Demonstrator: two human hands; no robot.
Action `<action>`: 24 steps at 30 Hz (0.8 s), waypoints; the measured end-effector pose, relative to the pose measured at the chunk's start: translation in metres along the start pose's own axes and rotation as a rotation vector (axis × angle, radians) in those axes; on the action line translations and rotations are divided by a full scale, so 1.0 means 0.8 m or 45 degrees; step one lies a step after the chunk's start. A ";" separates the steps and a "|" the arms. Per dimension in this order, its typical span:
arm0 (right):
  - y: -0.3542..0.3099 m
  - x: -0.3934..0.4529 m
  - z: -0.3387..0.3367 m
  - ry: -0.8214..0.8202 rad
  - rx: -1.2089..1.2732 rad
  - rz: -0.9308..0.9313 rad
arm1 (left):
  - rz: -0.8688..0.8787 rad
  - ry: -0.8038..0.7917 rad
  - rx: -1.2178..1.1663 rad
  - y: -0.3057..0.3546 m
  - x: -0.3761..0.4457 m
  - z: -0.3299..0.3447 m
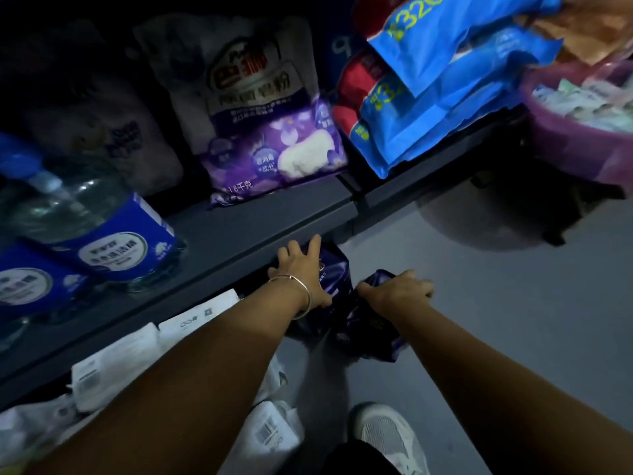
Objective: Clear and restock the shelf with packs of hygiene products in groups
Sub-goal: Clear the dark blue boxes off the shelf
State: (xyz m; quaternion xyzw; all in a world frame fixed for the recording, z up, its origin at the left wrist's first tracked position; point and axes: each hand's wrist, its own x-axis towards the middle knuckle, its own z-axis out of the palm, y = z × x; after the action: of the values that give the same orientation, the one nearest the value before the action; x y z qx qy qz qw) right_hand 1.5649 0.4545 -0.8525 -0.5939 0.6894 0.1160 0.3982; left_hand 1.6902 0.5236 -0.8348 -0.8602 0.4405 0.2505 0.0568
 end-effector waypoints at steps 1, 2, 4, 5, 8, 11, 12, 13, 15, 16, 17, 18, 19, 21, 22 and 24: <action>0.001 0.004 0.006 -0.005 -0.012 0.023 | 0.015 0.004 0.014 0.000 0.005 0.007; 0.002 0.008 0.013 -0.011 -0.022 0.021 | 0.035 0.012 0.035 -0.001 0.010 0.012; 0.000 0.012 0.030 -0.098 0.003 -0.009 | 0.100 0.021 0.054 -0.003 0.020 0.022; 0.000 0.016 0.040 -0.140 0.082 -0.008 | 0.146 0.014 0.051 -0.004 0.024 0.026; 0.000 0.010 0.051 -0.297 0.246 0.048 | 0.267 -0.043 0.086 -0.012 0.031 0.028; -0.008 -0.003 0.036 -0.347 0.066 -0.138 | 0.315 -0.078 0.128 -0.022 0.030 0.014; -0.015 -0.009 0.025 -0.309 -0.004 -0.191 | 0.337 -0.075 0.135 -0.024 0.027 0.003; -0.021 -0.013 0.014 -0.279 -0.062 -0.240 | 0.358 -0.071 0.132 -0.025 0.023 -0.010; -0.047 -0.034 -0.015 -0.198 -0.208 -0.359 | 0.395 -0.033 0.104 -0.026 0.008 -0.048; -0.063 -0.049 -0.032 -0.135 -0.257 -0.419 | 0.411 0.008 0.092 -0.026 -0.002 -0.071; -0.078 -0.063 -0.047 -0.079 -0.274 -0.490 | 0.421 0.056 0.081 -0.025 -0.013 -0.095; -0.094 -0.080 -0.063 -0.026 -0.267 -0.566 | 0.428 0.109 0.070 -0.025 -0.025 -0.121; -0.110 -0.100 -0.079 0.049 -0.244 -0.661 | 0.427 0.167 0.057 -0.025 -0.039 -0.147; -0.140 -0.144 -0.111 0.183 -0.218 -0.858 | 0.422 0.280 0.015 -0.026 -0.069 -0.199; -0.155 -0.167 -0.125 0.239 -0.208 -0.938 | 0.420 0.331 -0.010 -0.027 -0.086 -0.224; -0.181 -0.211 -0.155 0.336 -0.166 -1.057 | 0.415 0.434 -0.038 -0.031 -0.120 -0.270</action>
State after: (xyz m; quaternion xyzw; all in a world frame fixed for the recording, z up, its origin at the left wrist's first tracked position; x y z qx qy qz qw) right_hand 1.6417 0.4603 -0.6100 -0.8543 0.4283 -0.0874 0.2813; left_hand 1.7453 0.5395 -0.6046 -0.8083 0.5731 0.1140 -0.0724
